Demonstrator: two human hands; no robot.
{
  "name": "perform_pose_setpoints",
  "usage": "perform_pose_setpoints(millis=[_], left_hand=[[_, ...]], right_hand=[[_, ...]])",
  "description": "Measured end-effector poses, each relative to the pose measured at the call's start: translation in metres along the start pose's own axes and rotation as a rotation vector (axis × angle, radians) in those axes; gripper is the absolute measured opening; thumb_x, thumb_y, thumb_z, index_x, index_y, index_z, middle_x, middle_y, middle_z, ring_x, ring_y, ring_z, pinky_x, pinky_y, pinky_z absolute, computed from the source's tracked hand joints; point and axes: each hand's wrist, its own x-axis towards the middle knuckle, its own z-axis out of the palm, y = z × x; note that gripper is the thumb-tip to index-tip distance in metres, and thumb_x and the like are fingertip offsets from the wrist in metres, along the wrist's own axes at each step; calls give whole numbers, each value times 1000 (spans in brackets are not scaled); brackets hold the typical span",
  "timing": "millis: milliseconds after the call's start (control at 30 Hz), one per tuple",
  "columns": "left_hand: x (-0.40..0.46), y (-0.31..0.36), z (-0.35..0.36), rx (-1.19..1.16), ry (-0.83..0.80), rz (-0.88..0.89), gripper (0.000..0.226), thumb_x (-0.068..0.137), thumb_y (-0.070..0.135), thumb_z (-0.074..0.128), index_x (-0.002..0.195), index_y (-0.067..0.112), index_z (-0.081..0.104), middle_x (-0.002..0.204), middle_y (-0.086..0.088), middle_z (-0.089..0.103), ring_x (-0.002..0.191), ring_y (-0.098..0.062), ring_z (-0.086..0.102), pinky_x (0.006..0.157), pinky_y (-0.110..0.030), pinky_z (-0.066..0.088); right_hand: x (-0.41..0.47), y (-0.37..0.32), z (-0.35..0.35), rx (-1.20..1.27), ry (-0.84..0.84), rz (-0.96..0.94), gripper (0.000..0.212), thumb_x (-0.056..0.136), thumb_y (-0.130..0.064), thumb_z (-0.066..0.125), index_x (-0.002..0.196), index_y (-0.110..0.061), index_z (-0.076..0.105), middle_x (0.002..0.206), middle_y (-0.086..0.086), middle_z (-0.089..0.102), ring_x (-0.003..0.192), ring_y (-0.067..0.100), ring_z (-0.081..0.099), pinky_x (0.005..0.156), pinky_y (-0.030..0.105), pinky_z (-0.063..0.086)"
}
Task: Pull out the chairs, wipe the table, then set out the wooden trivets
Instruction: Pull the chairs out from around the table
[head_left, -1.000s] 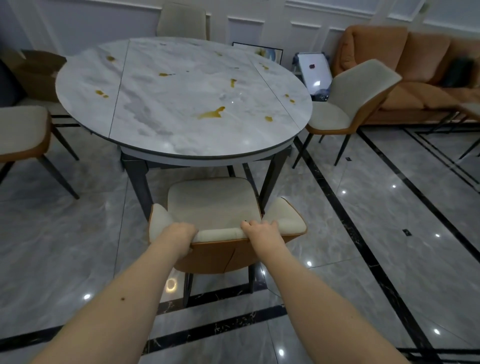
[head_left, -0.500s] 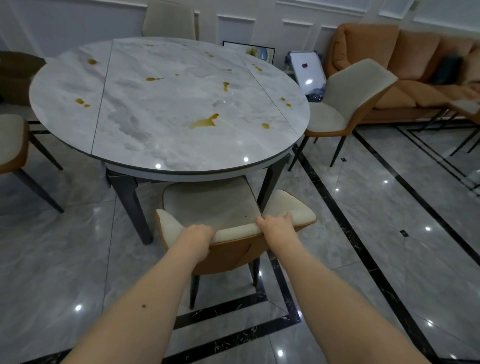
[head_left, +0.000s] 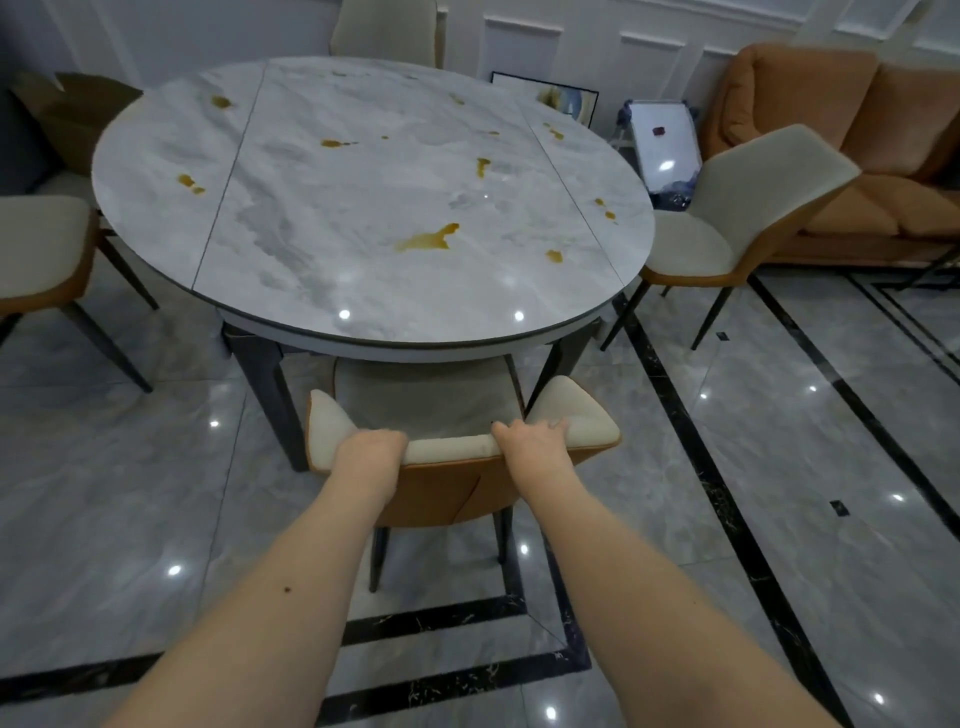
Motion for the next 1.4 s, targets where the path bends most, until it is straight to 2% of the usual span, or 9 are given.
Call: perform_pose_setpoints(millis=[333,500,933,1400], left_hand=[[25,-1,-6,3,108,-56,37,87,19,60,122,23,52,118,-1,60,110,-21,58,89,-30,45],[41,-11,-13,3,88,-41,37,85,19,63,120,22,51,116,-2,61,109,-21,58,88,-31,46],[60,-22,-25,30,80,-17,38,85,19,63,121,22,51,117,-2,60,110,-22,57,88,-31,45],[42,-14,-27,11,17,-58,33,87,17,61,120,20,54,119,-4,61,112,-22,57,90,-32,45]], right_hand=[[28,5,-7,10,46,-11,58,80,-9,67,130,-16,38,123,12,53,122,44,44,108,67,19],[44,2,-10,4,58,-2,57,80,-9,68,128,-17,39,123,12,53,120,43,45,107,65,22],[60,-2,-24,39,53,36,51,83,-9,64,128,-17,39,122,11,53,121,40,44,110,63,18],[46,-2,-24,-1,11,6,45,87,-10,62,127,-16,42,118,10,57,115,34,50,106,59,26]])
